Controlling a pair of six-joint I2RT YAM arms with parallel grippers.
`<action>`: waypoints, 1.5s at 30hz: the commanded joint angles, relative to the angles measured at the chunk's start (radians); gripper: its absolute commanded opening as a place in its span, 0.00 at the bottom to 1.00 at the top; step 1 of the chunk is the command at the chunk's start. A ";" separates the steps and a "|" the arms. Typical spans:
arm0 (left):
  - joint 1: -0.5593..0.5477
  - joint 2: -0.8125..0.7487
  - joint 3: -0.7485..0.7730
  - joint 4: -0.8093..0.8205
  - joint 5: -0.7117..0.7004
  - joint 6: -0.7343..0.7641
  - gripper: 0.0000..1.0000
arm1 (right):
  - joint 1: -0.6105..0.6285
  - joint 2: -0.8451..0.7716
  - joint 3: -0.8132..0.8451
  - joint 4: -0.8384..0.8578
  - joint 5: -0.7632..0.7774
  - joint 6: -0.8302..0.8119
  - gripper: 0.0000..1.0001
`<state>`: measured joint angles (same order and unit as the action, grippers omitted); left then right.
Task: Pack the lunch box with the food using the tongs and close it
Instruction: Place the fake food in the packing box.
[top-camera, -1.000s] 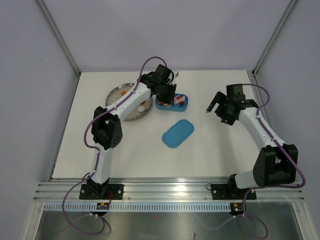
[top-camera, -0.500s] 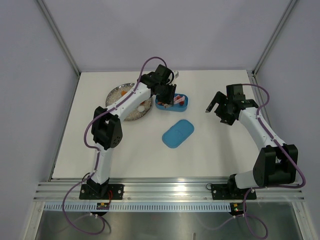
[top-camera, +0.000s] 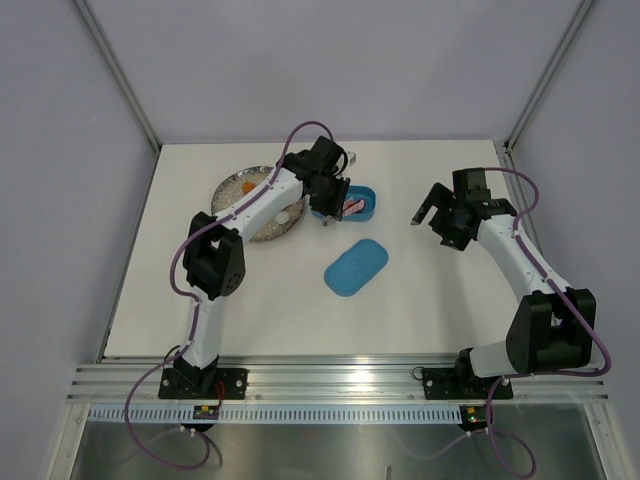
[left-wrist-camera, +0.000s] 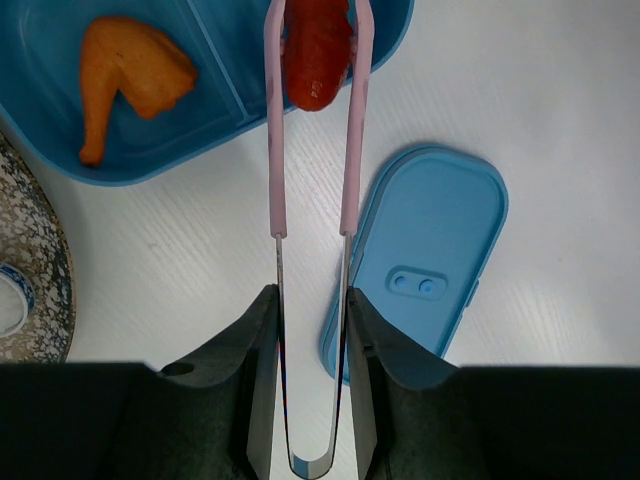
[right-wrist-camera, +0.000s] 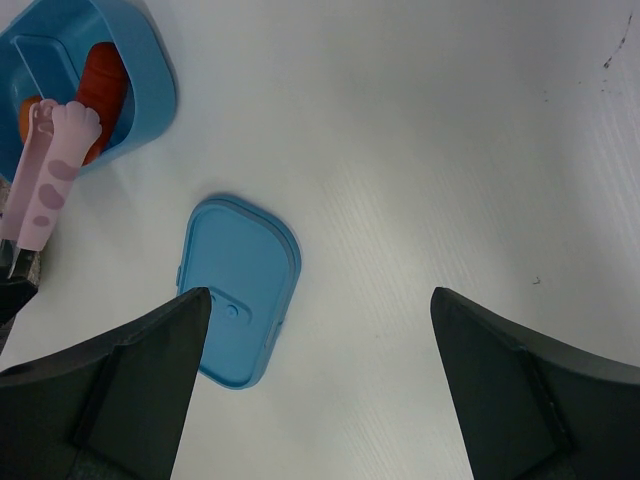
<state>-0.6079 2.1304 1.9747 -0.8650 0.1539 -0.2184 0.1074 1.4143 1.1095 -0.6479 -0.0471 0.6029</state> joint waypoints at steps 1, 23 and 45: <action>0.000 -0.023 -0.025 0.020 -0.008 0.028 0.22 | 0.000 -0.029 0.001 0.027 -0.019 0.006 0.99; 0.002 0.013 -0.043 0.172 0.009 0.043 0.19 | 0.002 -0.043 -0.004 0.028 -0.030 0.006 1.00; 0.000 -0.055 -0.105 0.224 -0.004 0.108 0.45 | 0.000 -0.048 -0.005 0.030 -0.031 0.011 0.99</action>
<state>-0.6079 2.1479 1.8519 -0.6792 0.1520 -0.1272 0.1074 1.3998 1.1053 -0.6468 -0.0696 0.6071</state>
